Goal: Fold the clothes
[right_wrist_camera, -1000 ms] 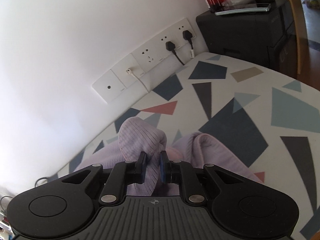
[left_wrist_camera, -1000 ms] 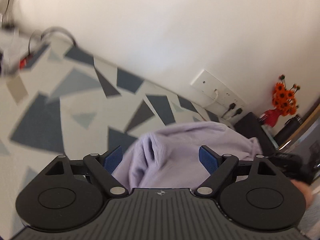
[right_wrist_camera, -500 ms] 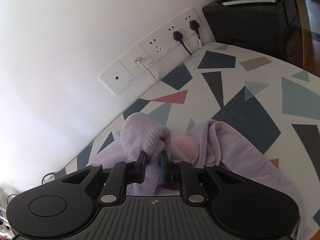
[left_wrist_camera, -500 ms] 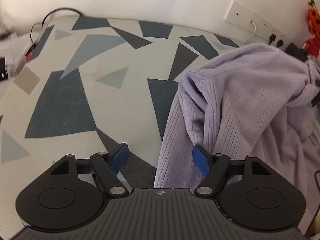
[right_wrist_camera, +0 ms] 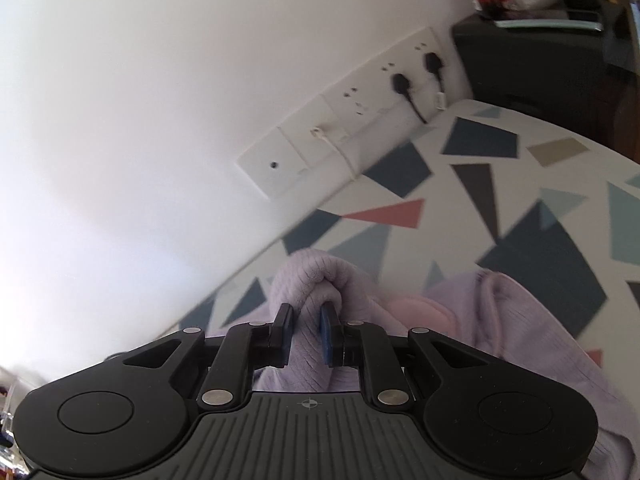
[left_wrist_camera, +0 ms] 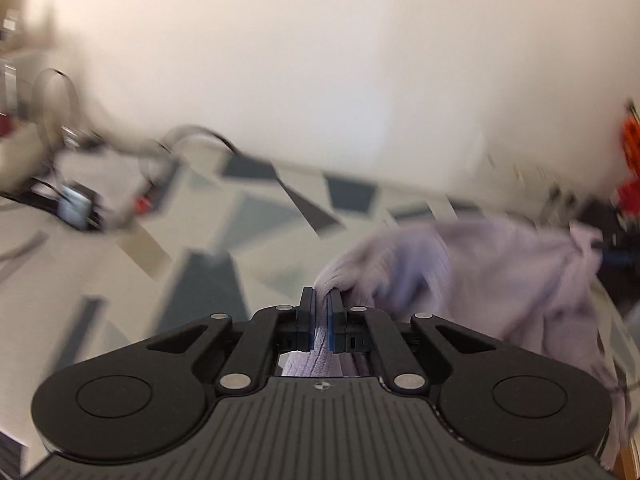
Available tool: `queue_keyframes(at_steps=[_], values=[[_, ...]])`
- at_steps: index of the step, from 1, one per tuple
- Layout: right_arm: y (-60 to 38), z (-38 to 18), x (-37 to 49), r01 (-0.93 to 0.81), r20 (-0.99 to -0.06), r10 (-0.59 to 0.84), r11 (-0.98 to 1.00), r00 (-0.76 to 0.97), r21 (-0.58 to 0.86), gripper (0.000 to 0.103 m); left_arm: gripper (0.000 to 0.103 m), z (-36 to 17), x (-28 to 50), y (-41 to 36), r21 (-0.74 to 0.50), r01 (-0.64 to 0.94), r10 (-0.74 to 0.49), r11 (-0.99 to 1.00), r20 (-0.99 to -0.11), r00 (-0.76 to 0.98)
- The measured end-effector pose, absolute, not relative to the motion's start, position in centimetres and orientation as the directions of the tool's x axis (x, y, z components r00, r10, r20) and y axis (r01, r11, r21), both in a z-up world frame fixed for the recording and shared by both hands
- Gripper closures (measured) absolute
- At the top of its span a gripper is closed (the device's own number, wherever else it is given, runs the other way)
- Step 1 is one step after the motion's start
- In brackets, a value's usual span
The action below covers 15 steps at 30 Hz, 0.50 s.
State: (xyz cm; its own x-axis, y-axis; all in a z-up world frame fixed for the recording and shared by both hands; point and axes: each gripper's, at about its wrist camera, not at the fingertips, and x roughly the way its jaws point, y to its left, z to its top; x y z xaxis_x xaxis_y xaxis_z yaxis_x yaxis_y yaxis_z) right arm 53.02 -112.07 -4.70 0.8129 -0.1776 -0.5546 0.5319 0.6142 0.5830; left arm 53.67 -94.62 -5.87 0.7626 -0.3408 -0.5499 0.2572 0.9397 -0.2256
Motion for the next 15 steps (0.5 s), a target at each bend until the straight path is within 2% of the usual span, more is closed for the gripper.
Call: queue_keyframes(at_steps=[4,8,13,15], values=[[-110.4,-2.8,57.2,0.429,-0.510,-0.092,0.678,0.855,0.596,0.090,0.098,-0.7,53.7,-89.8,-0.257,0.127,-0.225,0.958,-0.402,0.888],[-107.3,-0.8,62.4,0.298,-0.466,0.022,0.742,0.885,0.600,0.090,0.098,2.4,53.4,-86.6,-0.264,0.039,-0.121,0.964,-0.302,0.946],[-103.2,1.5,68.6,0.178,-0.412,0.095,0.799,0.906,0.574,0.092,0.098,3.6,53.9,-83.7,-0.250,-0.045,-0.019,0.967,-0.247,0.969],[-101.8,2.2,70.7,0.136,-0.370,0.099,0.819,0.924,0.557,0.101,0.098,3.5,54.7,-82.7,-0.253,-0.070,0.004,0.965,-0.253,0.967]])
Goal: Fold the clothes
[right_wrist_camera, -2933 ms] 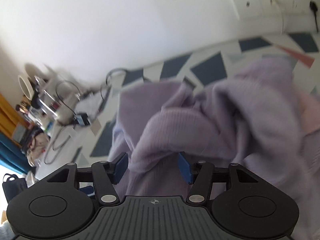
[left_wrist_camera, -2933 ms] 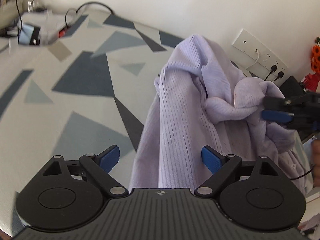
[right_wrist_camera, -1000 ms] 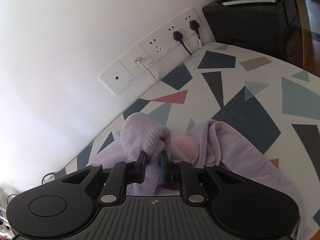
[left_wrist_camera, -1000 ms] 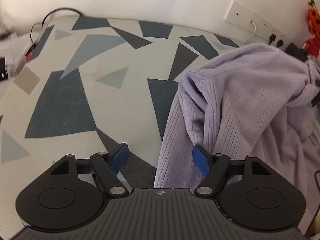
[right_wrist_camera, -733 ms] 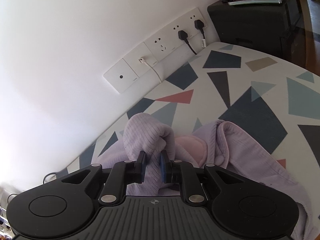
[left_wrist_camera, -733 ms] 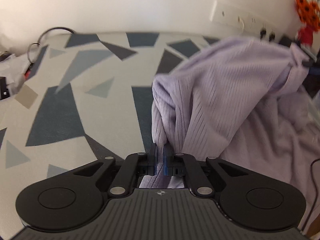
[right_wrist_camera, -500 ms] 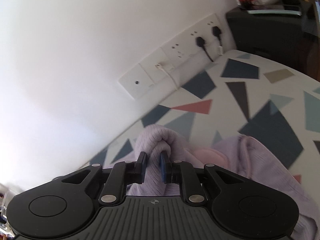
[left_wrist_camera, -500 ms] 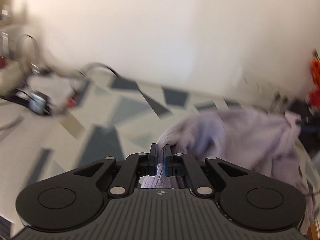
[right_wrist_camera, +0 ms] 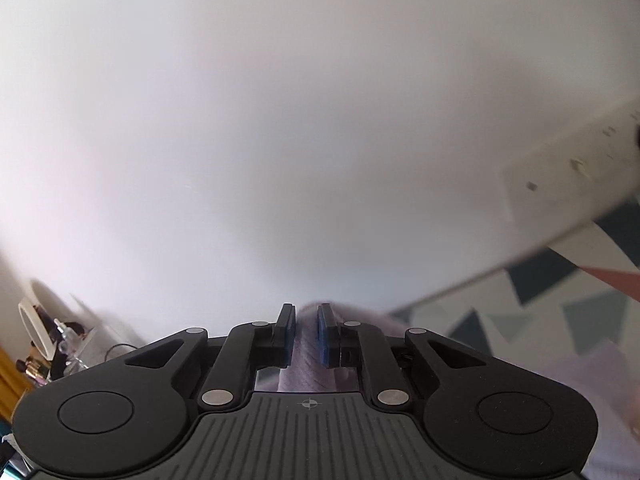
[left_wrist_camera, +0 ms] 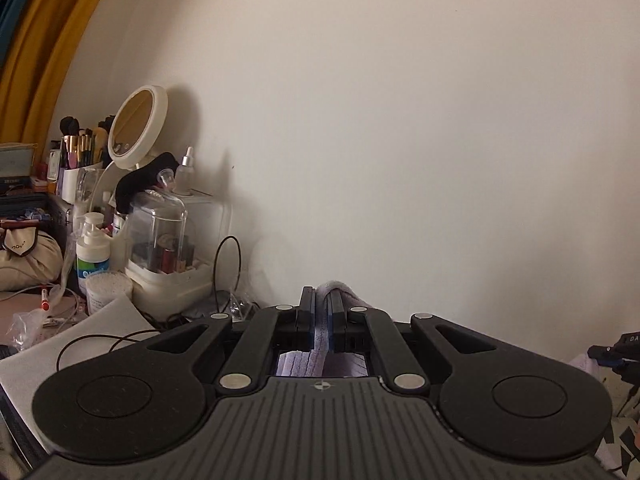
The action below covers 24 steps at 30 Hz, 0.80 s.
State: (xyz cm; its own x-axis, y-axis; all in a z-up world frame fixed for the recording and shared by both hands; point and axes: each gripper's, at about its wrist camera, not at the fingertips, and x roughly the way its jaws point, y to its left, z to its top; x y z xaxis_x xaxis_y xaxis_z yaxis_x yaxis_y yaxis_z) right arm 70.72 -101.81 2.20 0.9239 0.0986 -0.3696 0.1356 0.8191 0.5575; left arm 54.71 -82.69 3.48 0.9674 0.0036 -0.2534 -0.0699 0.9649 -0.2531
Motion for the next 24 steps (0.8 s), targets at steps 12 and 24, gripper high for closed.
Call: queue_keyframes(at_steps=[12,24], values=[[-98.4,-5.4,77.2,0.213,-0.633,0.202,0.829,0.748,0.517,0.071,0.097,-3.4,59.3,-80.7,-0.242,-0.097,-0.013,0.965,-0.417,0.909],[-91.9,-12.3,75.9,0.147,-0.738,0.250,0.892,0.627,0.427,0.094,0.097,-5.4,60.7,-79.6,-0.224,-0.105,-0.015,0.969,-0.478,0.878]])
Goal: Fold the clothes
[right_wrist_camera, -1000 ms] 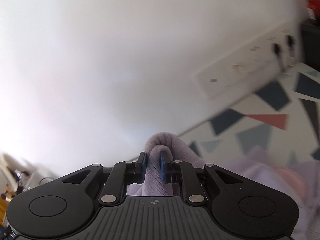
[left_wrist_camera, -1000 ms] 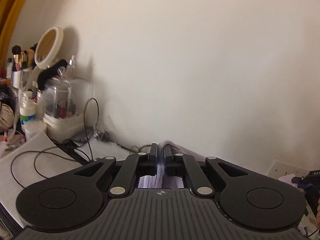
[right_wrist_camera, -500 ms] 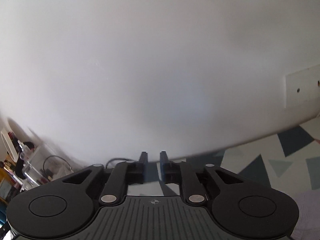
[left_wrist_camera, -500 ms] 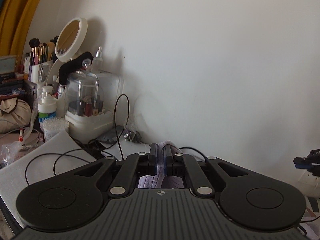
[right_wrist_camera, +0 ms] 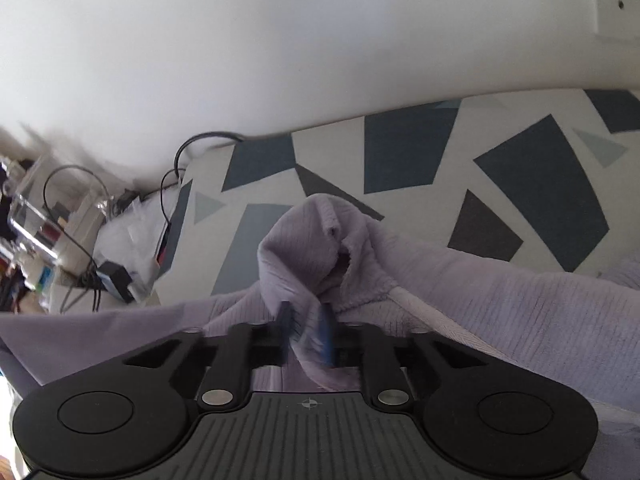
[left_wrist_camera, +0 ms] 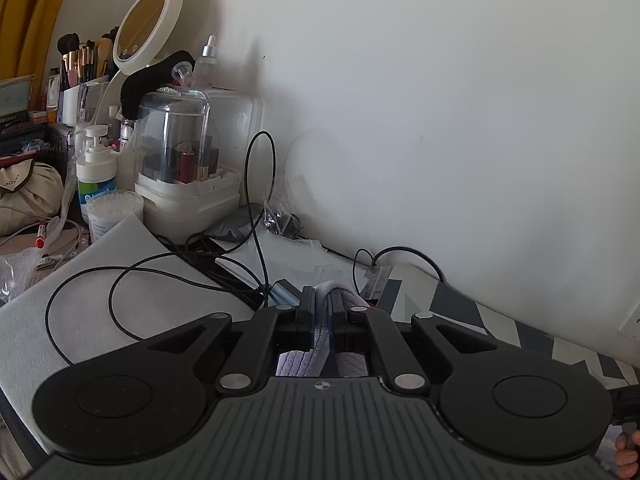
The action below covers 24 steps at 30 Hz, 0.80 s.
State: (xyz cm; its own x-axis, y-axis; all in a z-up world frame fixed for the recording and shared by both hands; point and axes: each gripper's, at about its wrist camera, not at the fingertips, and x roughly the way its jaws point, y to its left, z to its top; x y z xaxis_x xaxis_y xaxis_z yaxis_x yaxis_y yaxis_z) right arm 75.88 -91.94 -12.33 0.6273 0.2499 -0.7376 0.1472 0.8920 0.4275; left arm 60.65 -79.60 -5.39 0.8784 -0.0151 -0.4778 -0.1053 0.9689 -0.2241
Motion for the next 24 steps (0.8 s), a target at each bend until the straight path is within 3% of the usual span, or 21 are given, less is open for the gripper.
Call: queue_keyframes(at_steps=[7,15,16,17,18,19,24], values=[[-96.4,-7.4,66.7,0.241,-0.675,0.204,0.829,0.709,0.505,0.096,0.097,-5.9,60.4,-78.9,-0.215,-0.134,0.009,0.967,-0.499,0.867],[-96.1,-13.1,59.4,0.382,-0.791,0.284,0.755,0.541,0.533,0.093,0.095,-7.2,59.8,-79.3,-0.141,-0.147,0.042,0.979,-0.563,0.825],[-95.9,-13.3,59.1,0.399,-0.793,0.270,0.749,0.547,0.530,0.091,0.089,-7.3,59.9,-79.7,-0.124,-0.144,0.047,0.982,-0.576,0.816],[-96.0,-13.2,58.8,0.416,-0.794,0.257,0.740,0.552,0.529,0.081,0.083,-7.4,60.0,-80.2,-0.105,-0.144,0.054,0.984,-0.591,0.805],[-96.1,-13.0,58.5,0.434,-0.794,0.245,0.729,0.556,0.529,0.070,0.069,-7.5,60.1,-80.7,-0.087,-0.143,0.062,0.986,-0.605,0.794],[-96.2,-12.6,58.1,0.446,-0.791,0.232,0.721,0.566,0.531,0.067,0.055,-7.5,60.1,-81.3,-0.073,-0.141,0.068,0.987,-0.610,0.789],[-98.8,-9.3,54.9,0.458,-0.726,0.134,0.696,0.675,0.554,0.065,0.034,-6.2,58.8,-85.6,-0.046,-0.055,0.018,0.997,-0.584,0.812]])
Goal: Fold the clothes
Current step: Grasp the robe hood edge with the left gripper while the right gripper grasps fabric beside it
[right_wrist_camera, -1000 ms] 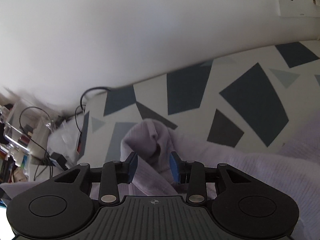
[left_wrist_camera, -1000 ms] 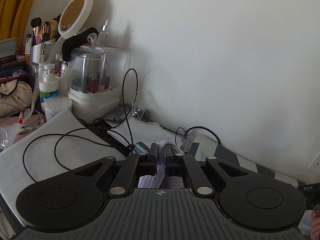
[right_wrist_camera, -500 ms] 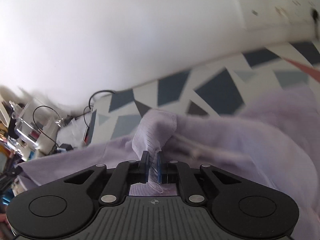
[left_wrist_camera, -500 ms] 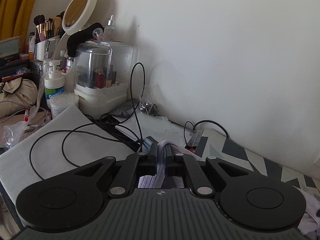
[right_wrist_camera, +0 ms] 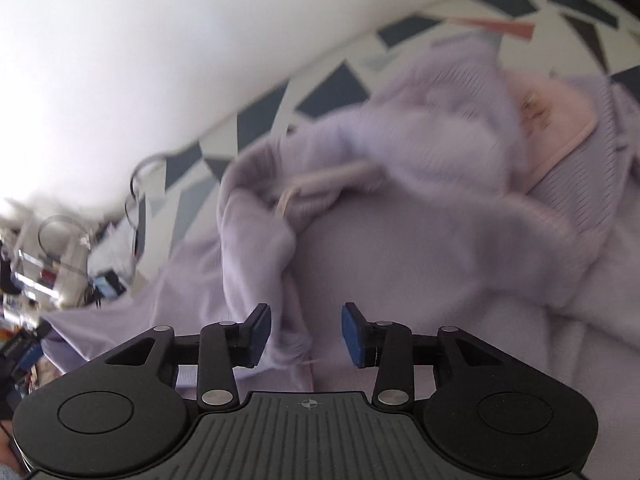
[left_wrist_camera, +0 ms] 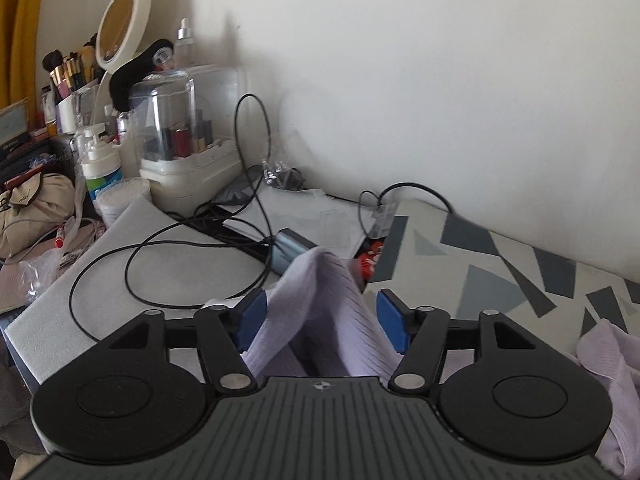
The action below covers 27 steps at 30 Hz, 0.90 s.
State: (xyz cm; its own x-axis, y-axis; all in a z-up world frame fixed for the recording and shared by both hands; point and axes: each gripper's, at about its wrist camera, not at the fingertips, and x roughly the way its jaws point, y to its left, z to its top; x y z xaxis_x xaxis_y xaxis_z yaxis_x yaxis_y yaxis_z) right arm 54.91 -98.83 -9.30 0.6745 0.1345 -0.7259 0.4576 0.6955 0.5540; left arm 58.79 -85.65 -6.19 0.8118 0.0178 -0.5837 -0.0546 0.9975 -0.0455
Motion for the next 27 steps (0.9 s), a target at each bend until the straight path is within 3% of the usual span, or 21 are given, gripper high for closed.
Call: queue_keyframes(at_steps=[10,13,19,27], values=[[-109.5,-3.4,45.8,0.518,-0.523,-0.161,0.541,0.837,0.662,0.061,0.028,-2.9,55.3,-97.2,-0.088,0.234,-0.245,0.968,-0.527,0.814],[-111.2,-1.9,44.8,0.503,-0.494,-0.209,0.626,0.844,0.595,0.061,0.028,-2.6,54.9,-100.3,-0.101,0.301,-0.307,0.948,-0.535,0.787],[-109.9,-2.9,46.7,0.363,-0.517,-0.086,0.809,0.851,0.462,0.061,0.028,-4.0,57.1,-104.5,-0.127,0.350,-0.346,0.928,-0.644,0.682],[-106.2,-7.0,51.1,0.260,-0.612,-0.004,0.908,0.791,0.330,0.061,0.028,-8.7,61.2,-113.8,0.018,0.476,-0.298,0.880,-0.758,0.580]])
